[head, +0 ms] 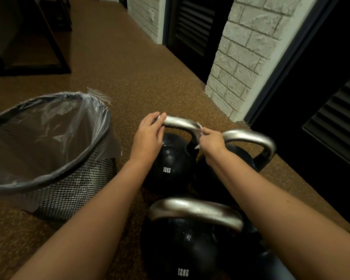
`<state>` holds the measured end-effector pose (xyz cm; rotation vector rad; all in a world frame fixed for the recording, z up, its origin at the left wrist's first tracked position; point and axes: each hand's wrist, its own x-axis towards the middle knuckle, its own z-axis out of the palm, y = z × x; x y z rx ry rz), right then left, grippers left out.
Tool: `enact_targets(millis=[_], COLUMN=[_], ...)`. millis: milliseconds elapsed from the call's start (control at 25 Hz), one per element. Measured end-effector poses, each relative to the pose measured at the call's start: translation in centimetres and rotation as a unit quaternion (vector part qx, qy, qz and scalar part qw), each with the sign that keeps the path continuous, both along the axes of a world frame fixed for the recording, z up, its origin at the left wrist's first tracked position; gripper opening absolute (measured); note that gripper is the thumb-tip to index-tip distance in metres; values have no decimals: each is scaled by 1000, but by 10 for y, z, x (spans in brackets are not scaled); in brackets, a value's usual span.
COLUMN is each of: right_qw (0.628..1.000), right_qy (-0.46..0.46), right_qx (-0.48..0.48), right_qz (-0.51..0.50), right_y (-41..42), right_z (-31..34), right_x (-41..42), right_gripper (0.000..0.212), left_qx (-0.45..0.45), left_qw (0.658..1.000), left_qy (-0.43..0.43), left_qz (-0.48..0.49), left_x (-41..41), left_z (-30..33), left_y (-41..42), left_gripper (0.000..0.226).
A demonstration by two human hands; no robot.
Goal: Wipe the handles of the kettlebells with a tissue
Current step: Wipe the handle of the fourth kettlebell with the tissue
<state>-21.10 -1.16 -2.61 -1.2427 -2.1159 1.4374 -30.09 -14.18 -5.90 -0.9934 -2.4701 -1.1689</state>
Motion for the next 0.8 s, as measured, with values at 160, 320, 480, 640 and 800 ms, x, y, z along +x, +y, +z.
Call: enact_targets(millis=[160,320,480,640,800], right_qw=[947,963,987,993,994], right_qy=[163,81,-145,-107,-93], right_qx=[-248,-248,14,54,49], right_qz=[-124,-73,71,21,22], right_y=[-18,-29,-37,-37,-34], right_z=[17,33,29,14,12], right_x=[0,1,-4,-8,2], right_gripper=[44,15,26,45,33], left_qx=[-5,-2,4,10,8], left_qw=[1000,1000,1000,1000,1000], left_qy=[-6,-4,-9,-3,-15], left_qz=[0,-5,-6,-10,-11], left_x=[0,-2,-2,-2,-3], left_z=[0,-1,0,-2,-1], left_y=[0,0,-1,-1,-2], left_gripper=[41,39,39,39,40])
